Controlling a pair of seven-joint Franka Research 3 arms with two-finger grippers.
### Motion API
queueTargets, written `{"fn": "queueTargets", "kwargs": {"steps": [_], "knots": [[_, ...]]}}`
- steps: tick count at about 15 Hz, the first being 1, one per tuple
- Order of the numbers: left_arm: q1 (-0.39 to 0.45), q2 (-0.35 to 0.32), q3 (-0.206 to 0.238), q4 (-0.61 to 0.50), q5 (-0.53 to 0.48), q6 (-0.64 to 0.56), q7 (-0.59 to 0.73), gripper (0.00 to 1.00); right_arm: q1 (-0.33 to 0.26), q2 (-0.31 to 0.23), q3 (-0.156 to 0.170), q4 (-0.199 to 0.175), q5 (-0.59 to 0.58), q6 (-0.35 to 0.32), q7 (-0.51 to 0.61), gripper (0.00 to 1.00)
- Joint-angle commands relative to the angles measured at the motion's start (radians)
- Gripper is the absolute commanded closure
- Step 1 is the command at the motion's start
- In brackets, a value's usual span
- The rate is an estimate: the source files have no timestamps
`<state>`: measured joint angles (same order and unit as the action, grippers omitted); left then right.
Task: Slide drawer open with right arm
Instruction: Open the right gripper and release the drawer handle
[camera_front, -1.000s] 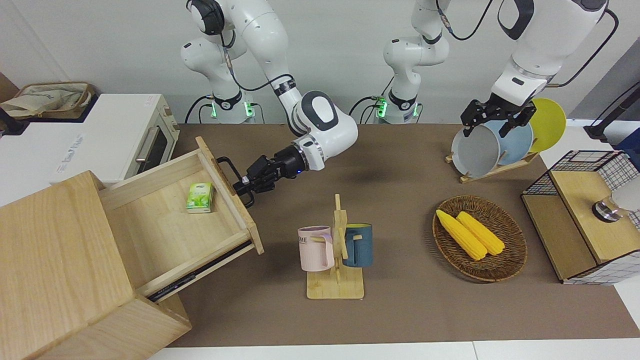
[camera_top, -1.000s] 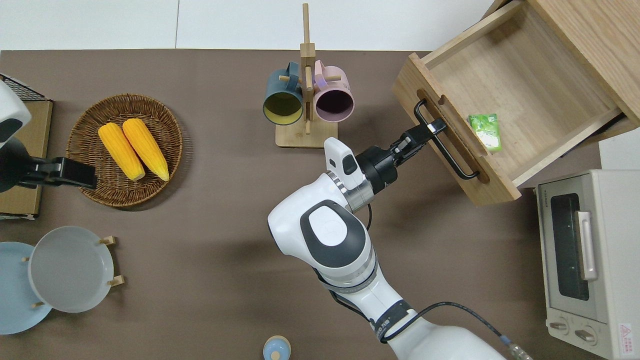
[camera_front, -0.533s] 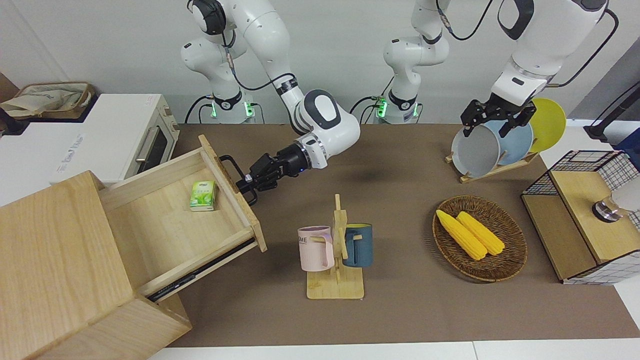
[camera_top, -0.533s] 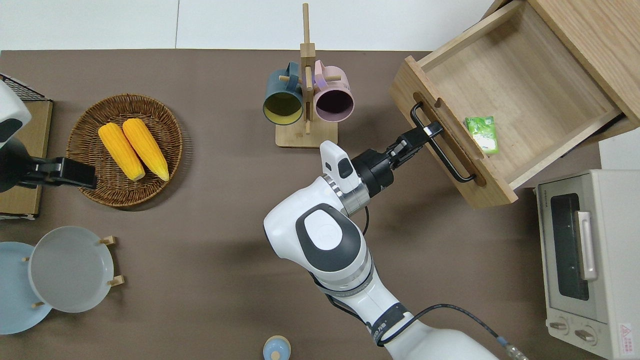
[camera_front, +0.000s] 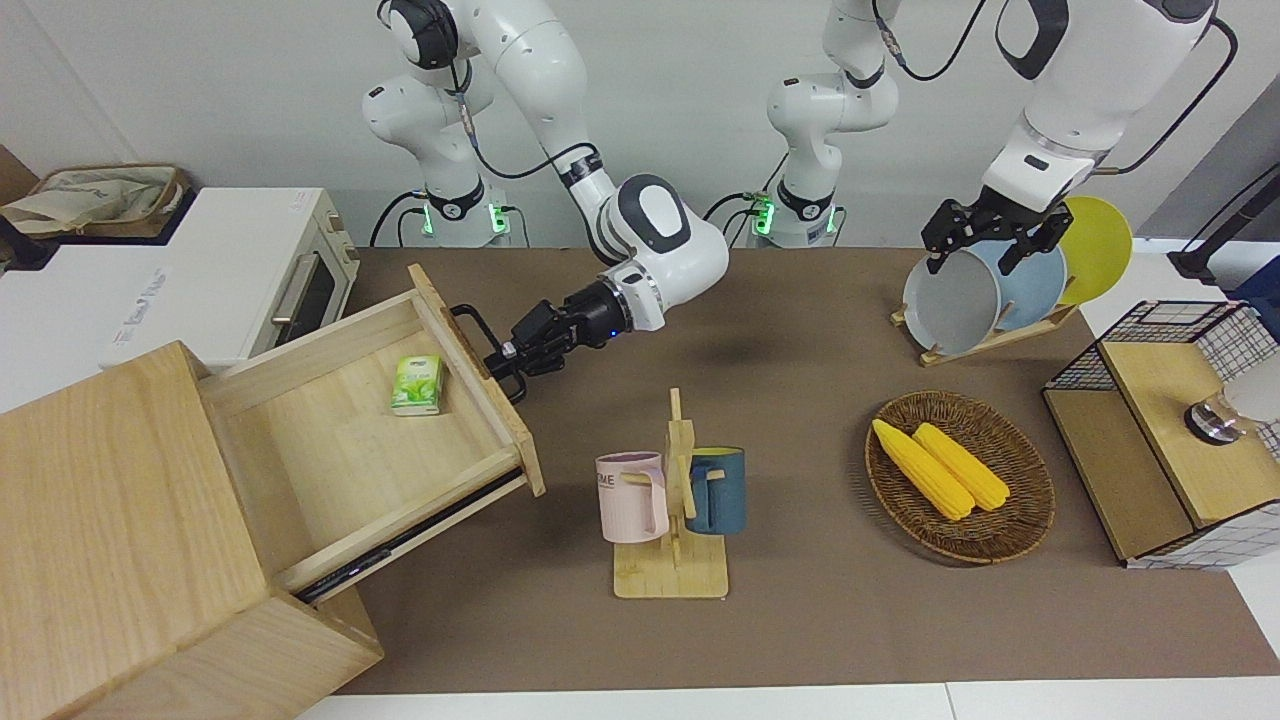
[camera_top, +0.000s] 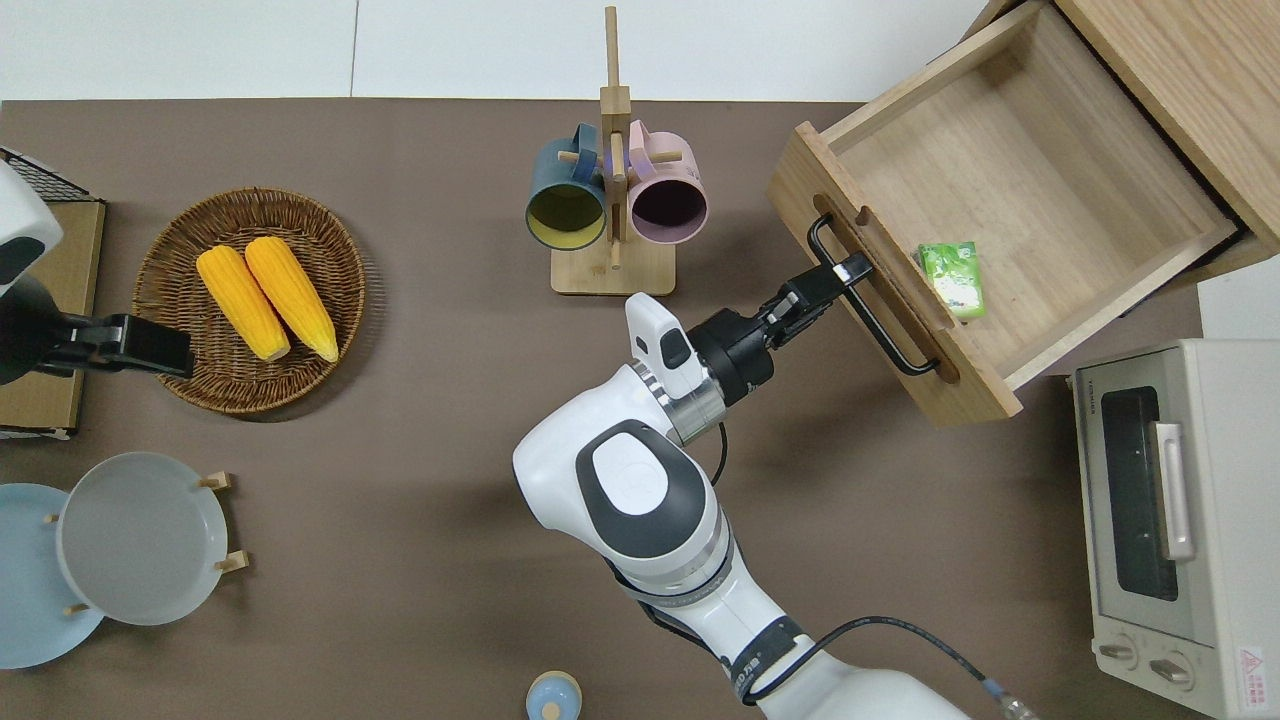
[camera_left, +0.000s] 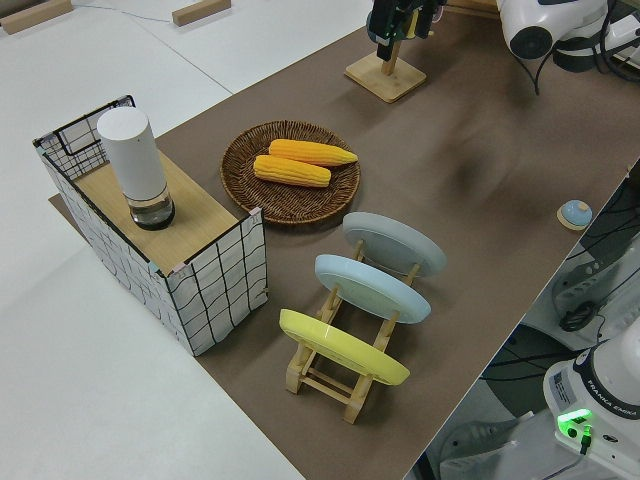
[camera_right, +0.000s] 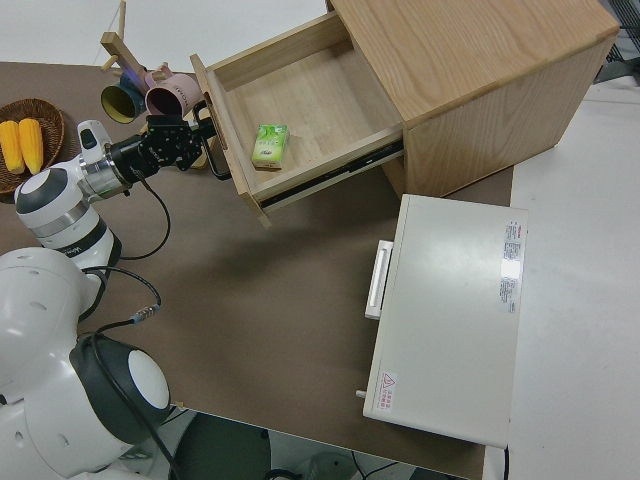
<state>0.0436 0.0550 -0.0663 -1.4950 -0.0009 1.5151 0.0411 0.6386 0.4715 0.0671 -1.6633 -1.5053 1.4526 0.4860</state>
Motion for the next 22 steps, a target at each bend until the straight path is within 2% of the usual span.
{"fn": "queueTargets", "kwargs": {"steps": [1, 3, 4, 9, 16, 17, 19, 21, 22], "knots": [[-0.007, -0.004, 0.000, 0.009, 0.018, -0.018, -0.010, 0.00, 0.023, 0.010, -0.009, 0.042, -0.006, -0.004, -0.057, 0.828], [-0.007, -0.004, 0.000, 0.010, 0.018, -0.018, -0.010, 0.01, 0.023, 0.010, -0.010, 0.042, -0.007, -0.004, -0.053, 0.117], [-0.007, -0.004, 0.000, 0.010, 0.018, -0.018, -0.010, 0.01, 0.023, 0.010, -0.010, 0.042, -0.007, -0.004, -0.047, 0.016], [-0.007, -0.004, 0.000, 0.010, 0.018, -0.018, -0.010, 0.01, 0.023, 0.010, -0.010, 0.042, 0.008, -0.004, 0.015, 0.013], [-0.007, -0.004, 0.000, 0.009, 0.018, -0.018, -0.010, 0.01, 0.029, 0.009, -0.009, 0.046, 0.032, 0.000, 0.017, 0.015], [-0.007, -0.004, 0.000, 0.010, 0.018, -0.018, -0.010, 0.01, 0.029, 0.009, -0.009, 0.078, 0.072, 0.006, 0.017, 0.015], [-0.007, -0.004, 0.000, 0.009, 0.018, -0.018, -0.010, 0.01, 0.026, 0.004, -0.009, 0.112, 0.138, 0.020, 0.011, 0.015], [-0.007, -0.004, 0.000, 0.010, 0.018, -0.018, -0.010, 0.01, 0.020, -0.011, -0.009, 0.174, 0.265, 0.044, -0.009, 0.015], [-0.007, -0.004, 0.000, 0.010, 0.018, -0.018, -0.010, 0.01, 0.016, -0.020, -0.007, 0.188, 0.301, 0.058, -0.017, 0.015]]}}
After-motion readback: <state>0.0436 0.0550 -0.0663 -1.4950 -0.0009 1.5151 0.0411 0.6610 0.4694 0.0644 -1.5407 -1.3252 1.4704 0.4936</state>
